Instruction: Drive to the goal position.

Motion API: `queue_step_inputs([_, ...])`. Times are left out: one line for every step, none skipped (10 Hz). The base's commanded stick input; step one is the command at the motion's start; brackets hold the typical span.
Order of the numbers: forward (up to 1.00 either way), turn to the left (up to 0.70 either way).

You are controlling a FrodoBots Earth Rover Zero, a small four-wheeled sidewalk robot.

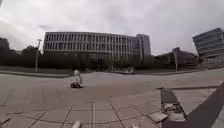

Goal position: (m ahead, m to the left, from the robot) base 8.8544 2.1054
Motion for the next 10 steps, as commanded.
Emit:
queue_step_inputs([0.7,0.0])
queue_step_inputs([0.7,0.0])
queue_step_inputs([0.7,0.0])
queue_step_inputs([0.7,0.0])
queue_step_inputs([0.7,0.0])
queue_step_inputs([0.7,0.0])
queue_step_inputs([0.7,0.0])
queue_step_inputs([0.7,0.0])
queue_step_inputs([0.7,0.0])
queue_step_inputs([0.7,0.0])
